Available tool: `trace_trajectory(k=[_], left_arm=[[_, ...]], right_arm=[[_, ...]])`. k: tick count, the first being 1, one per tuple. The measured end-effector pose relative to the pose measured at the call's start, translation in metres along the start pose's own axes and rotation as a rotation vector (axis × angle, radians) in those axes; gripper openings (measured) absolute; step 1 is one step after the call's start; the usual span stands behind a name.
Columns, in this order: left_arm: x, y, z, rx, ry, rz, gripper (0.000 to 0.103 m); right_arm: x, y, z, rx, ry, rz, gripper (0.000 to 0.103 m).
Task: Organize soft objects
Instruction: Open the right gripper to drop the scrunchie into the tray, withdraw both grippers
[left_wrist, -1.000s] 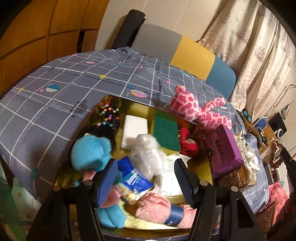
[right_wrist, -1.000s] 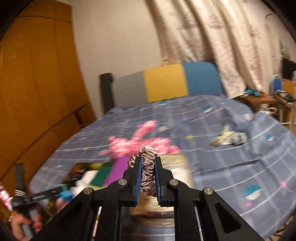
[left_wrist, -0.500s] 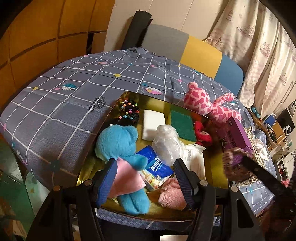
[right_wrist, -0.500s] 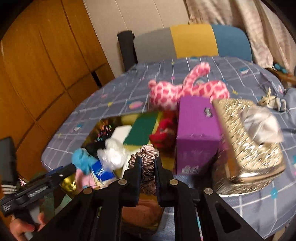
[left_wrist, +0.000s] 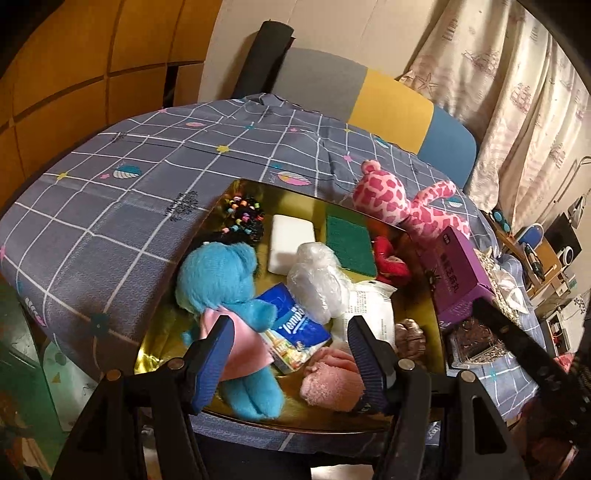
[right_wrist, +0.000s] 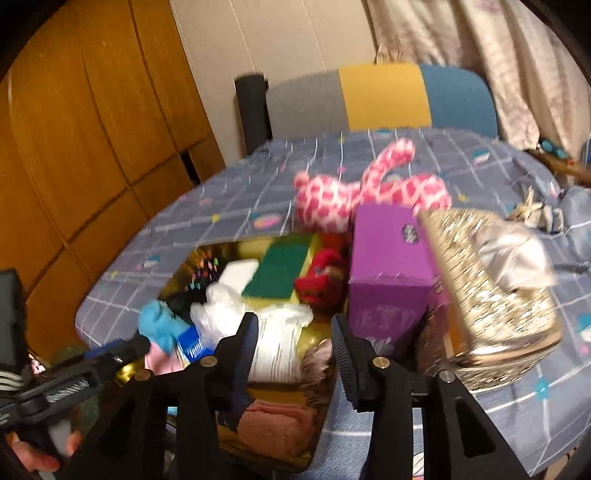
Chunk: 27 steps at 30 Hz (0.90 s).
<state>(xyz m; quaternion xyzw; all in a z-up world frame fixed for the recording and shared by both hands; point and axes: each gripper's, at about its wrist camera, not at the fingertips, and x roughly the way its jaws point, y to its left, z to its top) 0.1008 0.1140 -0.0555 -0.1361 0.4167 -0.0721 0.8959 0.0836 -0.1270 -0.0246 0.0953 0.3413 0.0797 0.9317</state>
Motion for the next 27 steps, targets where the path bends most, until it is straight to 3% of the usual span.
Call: trace_trajectory(k=[14, 19, 27], left_arm=[[0.007, -0.039, -0.001, 0.068, 0.042, -0.085, 0.064], [0.006, -0.061, 0.007, 0.09, 0.052, -0.14, 0.064], [0.008, -0.108, 0.028, 0.134, 0.059, -0.2, 0.064]], right_arm=[[-0.059, -0.047, 0.014, 0.038, -0.169, -0.074, 0.047], [-0.069, -0.095, 0.019, 0.077, -0.177, -0.159, 0.048], [-0.069, -0.193, 0.021, 0.153, -0.112, -0.312, 0.048]])
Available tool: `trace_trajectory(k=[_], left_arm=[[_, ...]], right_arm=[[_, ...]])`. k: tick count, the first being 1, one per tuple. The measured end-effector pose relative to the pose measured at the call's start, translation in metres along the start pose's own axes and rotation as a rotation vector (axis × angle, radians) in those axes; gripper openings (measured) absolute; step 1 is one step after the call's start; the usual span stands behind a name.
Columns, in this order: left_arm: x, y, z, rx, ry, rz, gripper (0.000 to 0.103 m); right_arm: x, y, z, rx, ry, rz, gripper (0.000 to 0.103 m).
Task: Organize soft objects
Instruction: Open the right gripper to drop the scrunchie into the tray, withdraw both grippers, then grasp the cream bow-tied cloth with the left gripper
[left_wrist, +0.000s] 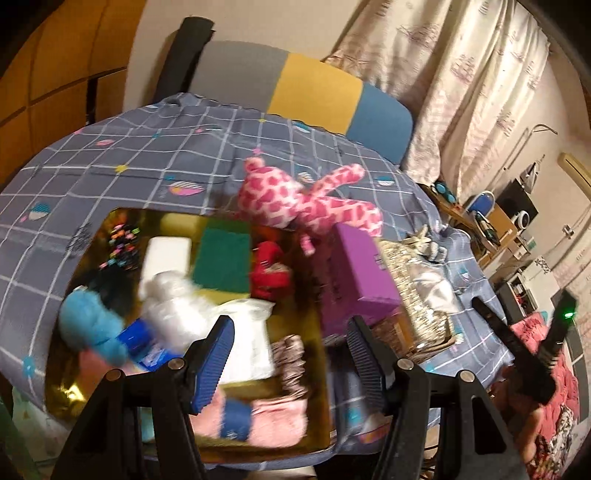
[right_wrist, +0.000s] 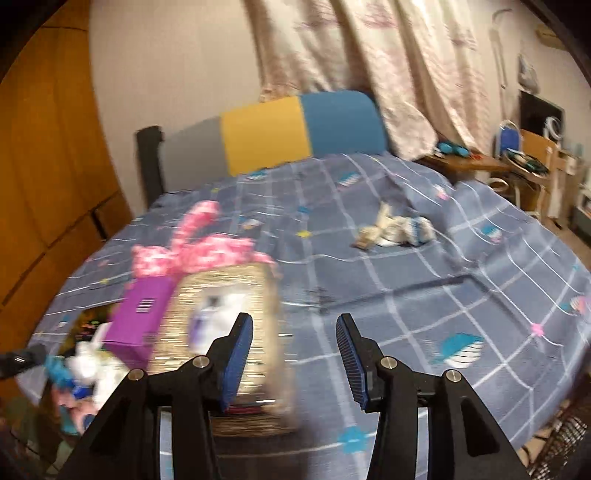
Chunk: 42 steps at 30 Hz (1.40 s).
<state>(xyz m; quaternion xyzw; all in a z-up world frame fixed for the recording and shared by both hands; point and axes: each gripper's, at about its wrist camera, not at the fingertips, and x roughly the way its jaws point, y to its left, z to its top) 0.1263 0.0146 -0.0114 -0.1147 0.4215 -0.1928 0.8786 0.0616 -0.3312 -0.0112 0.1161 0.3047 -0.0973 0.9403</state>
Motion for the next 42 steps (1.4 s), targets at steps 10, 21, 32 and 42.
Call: trace_trajectory(k=[10, 21, 32, 42], left_arm=[[0.014, -0.075, 0.029, 0.12, 0.037, -0.07, 0.064], [0.042, -0.18, 0.071, 0.273, 0.085, -0.172, 0.064], [0.142, -0.278, 0.103, 0.324, 0.258, -0.166, 0.065], [0.296, -0.345, 0.113, 0.372, 0.364, -0.018, 0.065]], right_arm=[[0.045, -0.084, 0.003, 0.032, 0.121, -0.168, 0.048], [0.063, -0.116, 0.031, -0.111, 0.13, -0.202, 0.049], [0.105, -0.174, 0.041, -0.055, 0.151, -0.237, 0.055], [0.107, -0.221, 0.057, 0.214, 0.26, -0.137, 0.057]])
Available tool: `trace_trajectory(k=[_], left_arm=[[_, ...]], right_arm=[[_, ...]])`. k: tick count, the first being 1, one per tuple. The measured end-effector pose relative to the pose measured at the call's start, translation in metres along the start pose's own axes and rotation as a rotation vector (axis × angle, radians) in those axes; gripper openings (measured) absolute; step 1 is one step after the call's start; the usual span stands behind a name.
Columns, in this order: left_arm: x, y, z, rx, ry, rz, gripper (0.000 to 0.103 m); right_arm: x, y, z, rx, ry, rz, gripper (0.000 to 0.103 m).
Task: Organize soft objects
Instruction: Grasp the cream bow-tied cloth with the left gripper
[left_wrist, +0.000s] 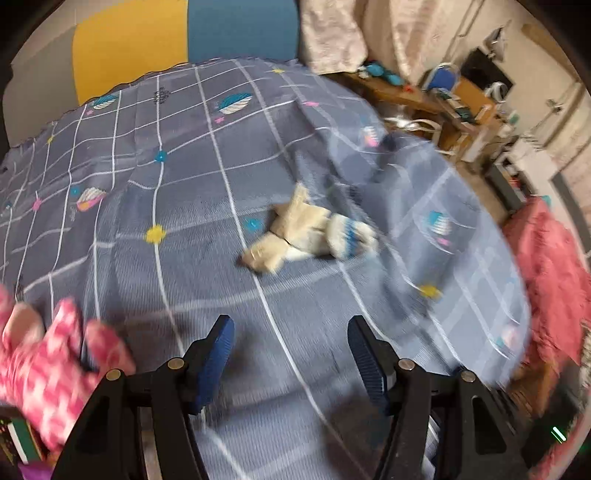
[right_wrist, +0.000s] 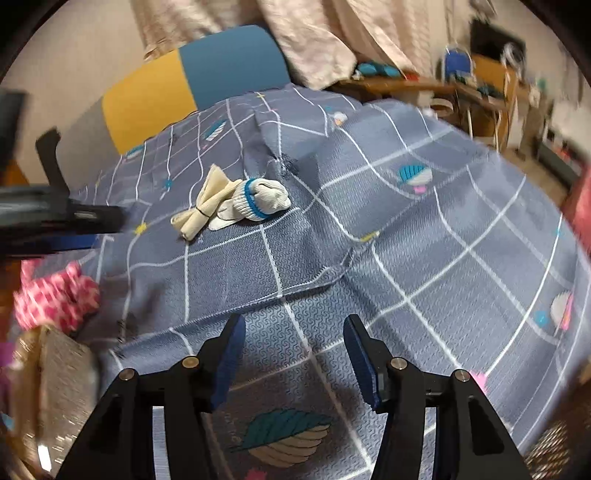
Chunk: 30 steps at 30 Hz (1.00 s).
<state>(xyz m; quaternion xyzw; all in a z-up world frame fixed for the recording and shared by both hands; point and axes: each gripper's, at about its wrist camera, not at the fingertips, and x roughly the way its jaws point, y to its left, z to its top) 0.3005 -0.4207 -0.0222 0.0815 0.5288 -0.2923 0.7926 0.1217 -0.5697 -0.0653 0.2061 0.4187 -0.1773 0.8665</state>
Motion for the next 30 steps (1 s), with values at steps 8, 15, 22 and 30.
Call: trace_trajectory(k=[8, 15, 22, 30], left_arm=[[0.084, -0.018, 0.04, 0.118, 0.001, 0.161, 0.065], [0.119, -0.01, 0.048, 0.158, 0.001, 0.227, 0.043], [0.114, -0.005, 0.033, 0.125, -0.03, 0.212, 0.031], [0.041, -0.01, 0.017, 0.08, -0.133, 0.111, 0.029]], right_arm=[[0.003, -0.015, 0.004, 0.116, 0.051, 0.065, 0.057], [0.003, -0.02, 0.005, 0.171, 0.07, 0.104, 0.058], [0.005, -0.019, 0.004, 0.162, 0.074, 0.098, 0.058], [0.006, -0.023, 0.006, 0.146, 0.039, 0.099, 0.058]])
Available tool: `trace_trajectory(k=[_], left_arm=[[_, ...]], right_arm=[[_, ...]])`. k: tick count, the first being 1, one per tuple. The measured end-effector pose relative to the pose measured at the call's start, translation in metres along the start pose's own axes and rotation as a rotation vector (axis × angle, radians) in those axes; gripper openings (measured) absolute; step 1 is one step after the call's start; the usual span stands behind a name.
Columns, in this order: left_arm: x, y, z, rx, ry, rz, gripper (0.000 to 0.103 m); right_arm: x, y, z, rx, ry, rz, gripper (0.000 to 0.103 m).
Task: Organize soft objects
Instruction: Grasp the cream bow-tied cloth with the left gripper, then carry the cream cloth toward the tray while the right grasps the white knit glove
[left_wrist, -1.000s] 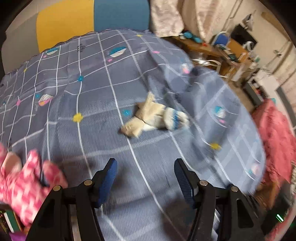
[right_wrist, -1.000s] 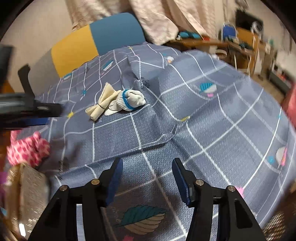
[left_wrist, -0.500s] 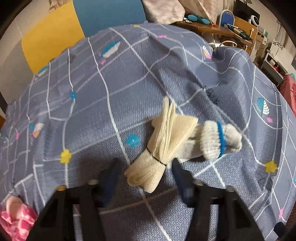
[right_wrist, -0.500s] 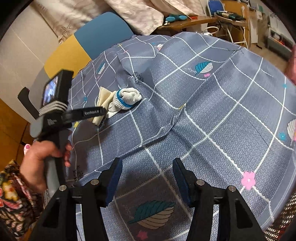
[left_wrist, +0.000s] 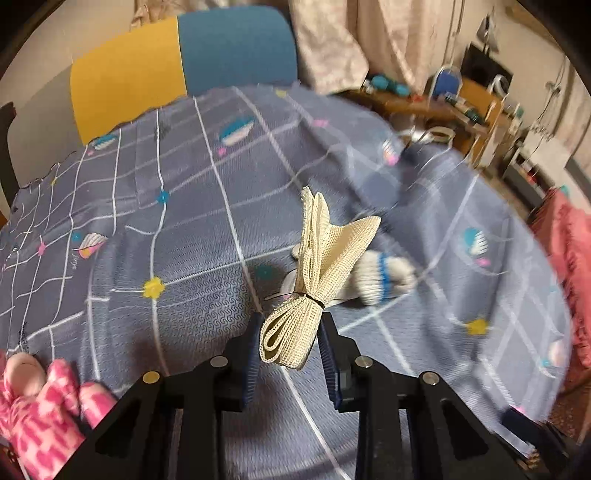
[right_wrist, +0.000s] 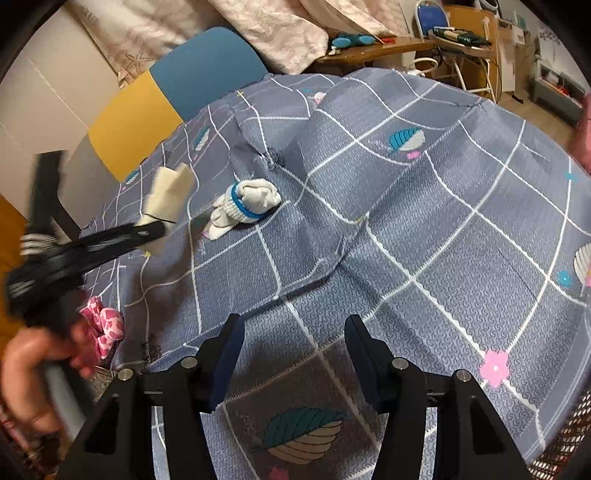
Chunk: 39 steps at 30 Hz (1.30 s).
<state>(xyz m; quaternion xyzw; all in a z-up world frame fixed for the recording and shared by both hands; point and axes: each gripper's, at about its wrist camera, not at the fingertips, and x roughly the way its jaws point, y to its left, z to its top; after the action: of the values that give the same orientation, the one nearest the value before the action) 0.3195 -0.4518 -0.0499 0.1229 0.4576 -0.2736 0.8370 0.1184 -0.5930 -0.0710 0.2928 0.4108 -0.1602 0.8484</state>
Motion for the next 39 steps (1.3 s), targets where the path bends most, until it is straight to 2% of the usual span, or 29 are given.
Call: trace_trajectory(k=[6, 10, 12, 15, 17, 18, 20, 23, 25, 28, 30, 32, 34, 39], left_arm=[[-0.072, 0.014, -0.013, -0.05, -0.074, -0.133, 0.029], [-0.113, 0.032, -0.036, -0.084, -0.11, -0.176, 0.029], [-0.131, 0.043, -0.052, -0.097, -0.131, -0.186, 0.029], [-0.154, 0.063, -0.08, -0.132, -0.156, -0.184, 0.029], [-0.168, 0.076, -0.097, -0.165, -0.176, -0.18, 0.029], [-0.176, 0.085, -0.107, -0.185, -0.192, -0.182, 0.029], [-0.191, 0.101, -0.123, -0.213, -0.219, -0.164, 0.029], [-0.215, 0.13, -0.151, -0.265, -0.255, -0.112, 0.029], [-0.223, 0.146, -0.164, -0.288, -0.262, -0.075, 0.029], [-0.235, 0.175, -0.186, -0.348, -0.265, -0.022, 0.029], [-0.238, 0.193, -0.198, -0.386, -0.261, 0.004, 0.029], [-0.239, 0.208, -0.207, -0.427, -0.256, 0.013, 0.029], [-0.242, 0.215, -0.214, -0.447, -0.258, 0.016, 0.029], [-0.243, 0.228, -0.226, -0.479, -0.265, 0.015, 0.029]], right_arm=[[-0.006, 0.006, 0.0, -0.05, -0.067, 0.006, 0.058], [-0.005, 0.017, -0.004, -0.106, -0.137, 0.002, 0.058], [0.005, 0.024, -0.001, -0.134, -0.131, -0.012, 0.06], [0.029, 0.042, 0.014, -0.172, -0.13, -0.033, 0.064], [0.047, 0.057, 0.031, -0.206, -0.164, -0.09, 0.076], [0.058, 0.065, 0.04, -0.223, -0.175, -0.111, 0.078], [0.075, 0.075, 0.052, -0.248, -0.18, -0.139, 0.079], [0.11, 0.088, 0.075, -0.269, -0.142, -0.18, 0.079], [0.129, 0.091, 0.084, -0.283, -0.122, -0.23, 0.079], [0.148, 0.093, 0.088, -0.305, -0.103, -0.258, 0.079], [0.159, 0.093, 0.088, -0.313, -0.09, -0.275, 0.079], [0.16, 0.093, 0.086, -0.329, -0.107, -0.276, 0.065], [0.16, 0.094, 0.085, -0.35, -0.121, -0.285, 0.056], [0.148, 0.089, 0.077, -0.345, -0.143, -0.282, 0.05]])
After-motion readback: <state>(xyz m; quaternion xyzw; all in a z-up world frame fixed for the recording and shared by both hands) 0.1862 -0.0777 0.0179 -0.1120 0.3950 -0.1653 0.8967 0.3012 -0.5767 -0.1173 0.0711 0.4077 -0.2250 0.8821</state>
